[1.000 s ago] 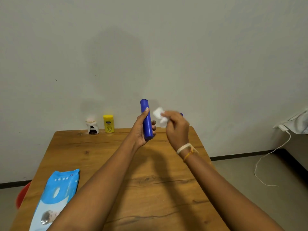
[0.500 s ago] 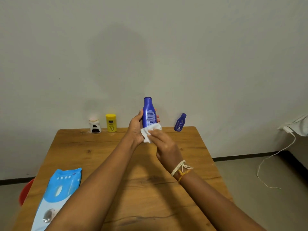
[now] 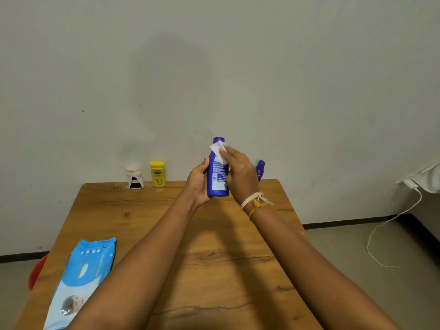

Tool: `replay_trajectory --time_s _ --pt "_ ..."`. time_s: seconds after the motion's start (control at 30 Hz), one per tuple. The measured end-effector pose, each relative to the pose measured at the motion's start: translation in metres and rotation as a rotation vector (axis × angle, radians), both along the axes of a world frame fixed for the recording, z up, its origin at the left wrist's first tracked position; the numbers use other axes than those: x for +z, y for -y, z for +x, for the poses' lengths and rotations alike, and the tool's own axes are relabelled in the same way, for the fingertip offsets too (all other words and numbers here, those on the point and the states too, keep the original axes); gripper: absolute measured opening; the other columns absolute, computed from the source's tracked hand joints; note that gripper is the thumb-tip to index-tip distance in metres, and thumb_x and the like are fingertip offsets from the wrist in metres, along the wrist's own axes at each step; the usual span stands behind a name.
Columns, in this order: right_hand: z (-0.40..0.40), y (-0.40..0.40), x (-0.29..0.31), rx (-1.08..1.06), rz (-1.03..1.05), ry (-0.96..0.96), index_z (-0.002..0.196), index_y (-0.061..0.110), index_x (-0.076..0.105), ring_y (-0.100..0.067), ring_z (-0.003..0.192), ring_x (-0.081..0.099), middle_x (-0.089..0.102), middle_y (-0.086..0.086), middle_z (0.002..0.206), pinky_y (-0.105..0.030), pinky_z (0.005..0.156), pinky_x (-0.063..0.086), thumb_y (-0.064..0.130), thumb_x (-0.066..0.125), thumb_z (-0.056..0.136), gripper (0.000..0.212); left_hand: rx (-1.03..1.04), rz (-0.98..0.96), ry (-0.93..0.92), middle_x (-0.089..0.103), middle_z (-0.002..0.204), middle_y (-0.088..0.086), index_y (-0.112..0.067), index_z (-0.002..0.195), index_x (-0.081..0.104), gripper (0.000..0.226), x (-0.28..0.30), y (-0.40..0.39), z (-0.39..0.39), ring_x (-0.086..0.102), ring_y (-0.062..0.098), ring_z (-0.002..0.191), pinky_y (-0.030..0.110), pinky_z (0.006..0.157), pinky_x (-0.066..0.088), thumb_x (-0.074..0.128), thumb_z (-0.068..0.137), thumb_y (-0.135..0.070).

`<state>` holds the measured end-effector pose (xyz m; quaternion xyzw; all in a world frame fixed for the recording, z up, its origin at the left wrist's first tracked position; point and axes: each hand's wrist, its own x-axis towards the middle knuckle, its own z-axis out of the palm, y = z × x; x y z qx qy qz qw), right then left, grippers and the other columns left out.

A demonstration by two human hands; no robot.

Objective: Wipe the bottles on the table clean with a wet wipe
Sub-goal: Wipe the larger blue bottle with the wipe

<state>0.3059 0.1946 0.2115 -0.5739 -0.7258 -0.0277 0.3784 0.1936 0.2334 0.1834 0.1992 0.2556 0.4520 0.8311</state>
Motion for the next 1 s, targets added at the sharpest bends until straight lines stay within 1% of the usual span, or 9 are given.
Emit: replay_trajectory --time_s 0.13,0.27,0.47,0.53,0.67,0.8,0.83,0.9,1.0 --pt "-0.010 0.036 -0.030 -0.029 0.002 -0.031 0.124 0.002 0.058 -0.030 0.111 0.061 0.060 -0.018 0.125 -0.033 0.091 0.050 -0.005 0.063 0.077 0.047 0.015 -0.016 -0.093 0.068 0.094 0.010 -0.007 0.120 0.057 0.052 0.002 -0.006 -0.004 0.066 0.021 0.081 0.036 0.074 0.056 0.037 0.097 -0.049" --pt "-0.016 0.065 -0.047 -0.012 0.005 -0.086 0.119 0.004 0.063 -0.023 0.111 0.061 0.063 -0.013 0.121 -0.027 0.092 0.049 0.013 0.041 0.084 0.042 0.047 -0.021 -0.167 0.065 0.095 0.013 -0.006 0.127 0.051 0.057 -0.003 -0.008 -0.006 0.065 0.024 0.082 0.034 0.067 0.056 0.035 0.097 -0.052" --pt "-0.020 0.065 -0.039 -0.254 0.015 -0.717 0.112 0.004 0.067 -0.015 0.113 0.058 0.064 -0.008 0.118 -0.012 0.088 0.050 -0.015 0.046 0.085 0.039 0.066 0.014 -0.153 0.067 0.099 0.015 -0.008 0.119 0.051 0.056 -0.002 -0.007 -0.005 0.069 0.026 0.083 0.039 0.068 0.058 0.046 0.091 -0.056" --pt "-0.027 0.063 -0.036 -0.205 0.028 -0.592 0.121 0.004 0.062 -0.016 0.120 0.053 0.060 -0.009 0.126 -0.004 0.091 0.043 -0.012 0.045 0.088 0.041 0.087 -0.011 -0.115 0.066 0.094 0.013 -0.007 0.118 0.050 0.051 0.002 -0.004 0.000 0.068 0.023 0.076 0.036 0.064 0.059 0.047 0.093 -0.051" --pt "-0.042 0.069 -0.048 -0.129 0.058 -0.272 0.128 0.006 0.057 -0.020 0.129 0.047 0.055 -0.010 0.134 -0.026 0.106 0.040 -0.004 0.040 0.086 0.047 0.113 -0.069 -0.057 0.062 0.086 0.012 -0.003 0.110 0.051 0.050 0.008 -0.002 0.005 0.062 0.021 0.076 0.032 0.064 0.059 0.047 0.094 -0.050" --pt "-0.036 0.078 -0.059 0.023 0.152 -0.096 0.119 0.005 0.064 -0.019 0.125 0.052 0.061 -0.011 0.127 -0.023 0.104 0.041 -0.002 0.043 0.085 0.040 0.142 -0.088 -0.070 0.063 0.086 0.012 -0.001 0.117 0.048 0.054 0.001 -0.001 0.002 0.063 0.022 0.075 0.032 0.063 0.058 0.050 0.092 -0.050" --pt "-0.036 0.080 -0.057 0.005 0.147 -0.203 0.116 0.005 0.065 -0.018 0.120 0.056 0.063 -0.010 0.123 -0.019 0.101 0.043 -0.002 0.045 0.086 0.037 0.150 -0.082 -0.063 0.063 0.086 0.012 -0.001 0.117 0.047 0.053 0.000 0.000 0.000 0.063 0.022 0.075 0.033 0.063 0.059 0.051 0.093 -0.048" --pt "-0.037 0.081 -0.044 -0.189 0.068 -0.692 0.113 0.004 0.066 -0.014 0.111 0.059 0.065 -0.009 0.118 -0.010 0.090 0.046 -0.006 0.047 0.088 0.033 0.160 -0.052 -0.046 0.066 0.087 0.013 -0.002 0.118 0.048 0.047 -0.001 0.002 -0.003 0.067 0.024 0.076 0.036 0.067 0.060 0.053 0.094 -0.041" --pt "-0.031 0.062 -0.029 -0.424 -0.181 -1.400 0.116 0.002 0.064 -0.021 0.107 0.061 0.065 -0.013 0.115 -0.020 0.080 0.052 -0.009 0.047 0.090 0.033 0.139 0.016 -0.028 0.068 0.106 0.017 -0.001 0.129 0.045 0.049 0.003 0.007 -0.004 0.070 0.029 0.093 0.041 0.082 0.057 0.052 0.095 -0.036"
